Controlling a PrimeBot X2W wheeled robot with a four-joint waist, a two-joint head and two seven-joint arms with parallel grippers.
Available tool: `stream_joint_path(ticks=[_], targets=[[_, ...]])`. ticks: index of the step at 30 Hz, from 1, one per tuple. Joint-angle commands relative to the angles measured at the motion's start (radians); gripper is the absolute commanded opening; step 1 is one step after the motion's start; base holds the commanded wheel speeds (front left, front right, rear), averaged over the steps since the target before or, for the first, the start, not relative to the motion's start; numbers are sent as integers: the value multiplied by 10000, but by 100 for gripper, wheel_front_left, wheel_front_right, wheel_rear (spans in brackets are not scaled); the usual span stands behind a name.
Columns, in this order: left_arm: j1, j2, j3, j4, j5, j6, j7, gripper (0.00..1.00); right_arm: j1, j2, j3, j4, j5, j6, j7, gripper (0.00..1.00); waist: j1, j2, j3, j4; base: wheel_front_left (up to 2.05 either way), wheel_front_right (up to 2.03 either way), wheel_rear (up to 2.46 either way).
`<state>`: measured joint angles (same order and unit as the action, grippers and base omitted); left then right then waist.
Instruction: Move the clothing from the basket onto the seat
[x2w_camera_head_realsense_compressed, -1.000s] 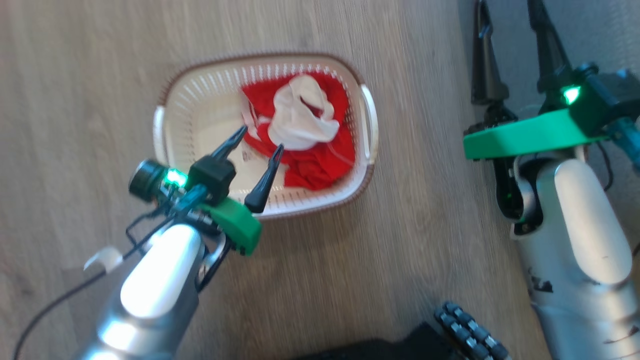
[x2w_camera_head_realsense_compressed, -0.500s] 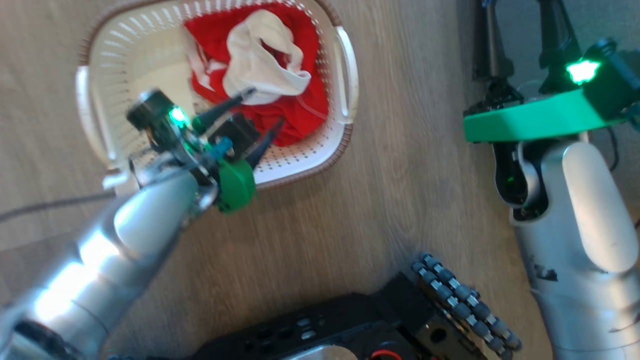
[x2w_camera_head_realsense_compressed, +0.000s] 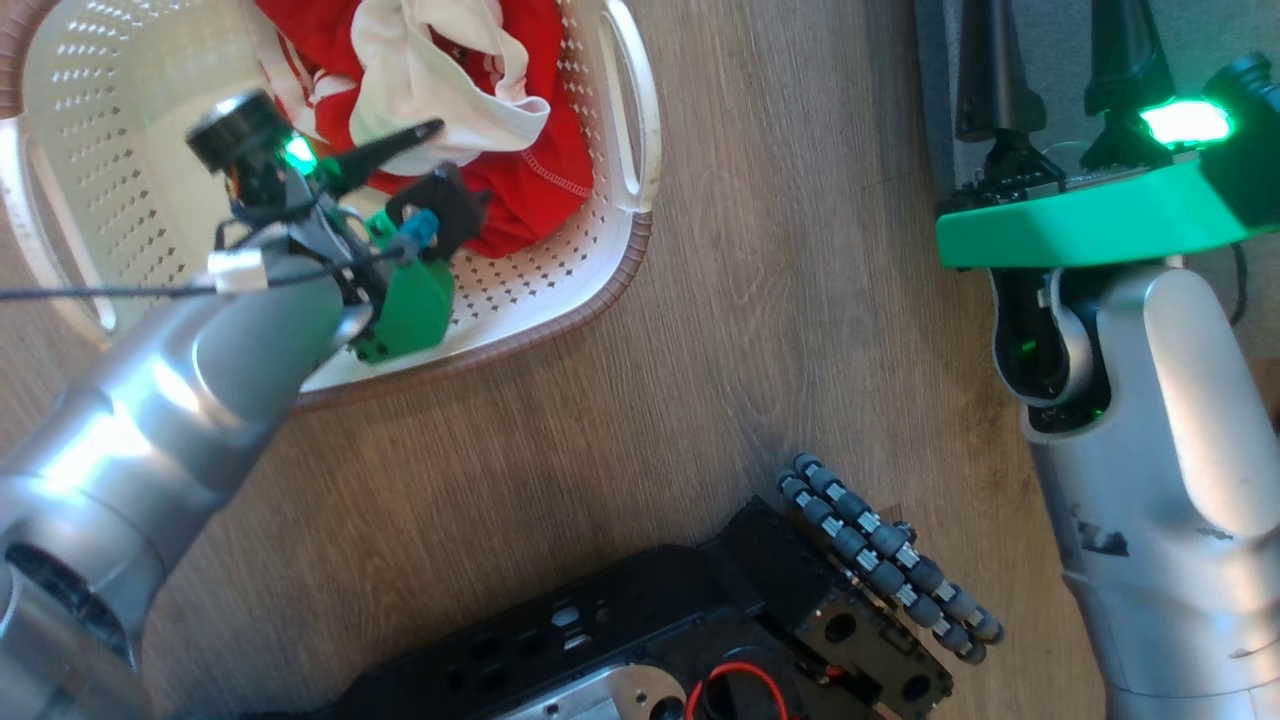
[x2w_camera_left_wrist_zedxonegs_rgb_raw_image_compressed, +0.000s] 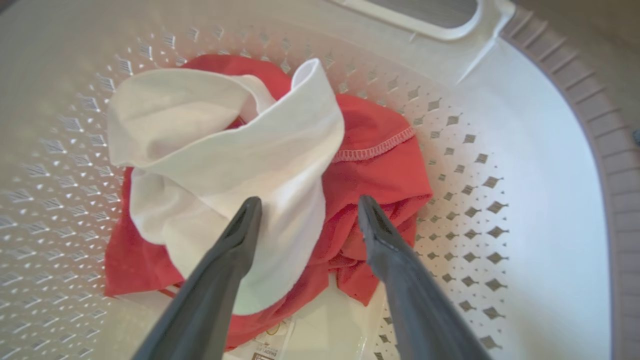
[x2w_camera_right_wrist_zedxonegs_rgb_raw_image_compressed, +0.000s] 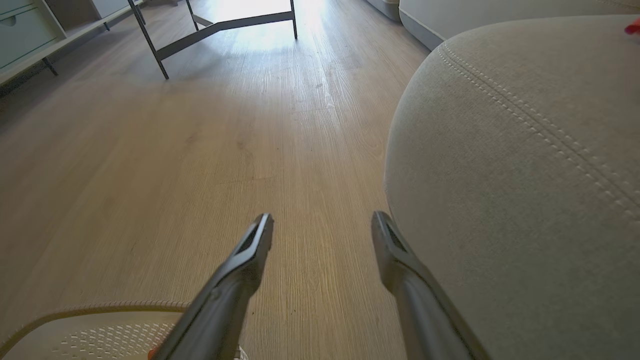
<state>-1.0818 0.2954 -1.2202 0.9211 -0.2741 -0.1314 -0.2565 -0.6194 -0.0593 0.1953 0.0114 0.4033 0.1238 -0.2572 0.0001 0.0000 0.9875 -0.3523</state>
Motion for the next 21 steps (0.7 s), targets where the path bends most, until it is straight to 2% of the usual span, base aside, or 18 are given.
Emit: stream_joint_path(ticks=[1,13,21], targets=[[-208,-10,82,-35,2,8,4,100,421,91,49,-348,80,69,-45,100,-1,0,29,-20,0,0,0],[-708,-720,-376,1408,490,8,51,100,949,91,-109,-392,395,69,-45,100,-1,0,147,-134,0,0,0],[-1094,-899,-513,2441,906,104,430,100,1053,91,-190,-455,434,69,-46,100,-1,0,215,-58,0,0,0]])
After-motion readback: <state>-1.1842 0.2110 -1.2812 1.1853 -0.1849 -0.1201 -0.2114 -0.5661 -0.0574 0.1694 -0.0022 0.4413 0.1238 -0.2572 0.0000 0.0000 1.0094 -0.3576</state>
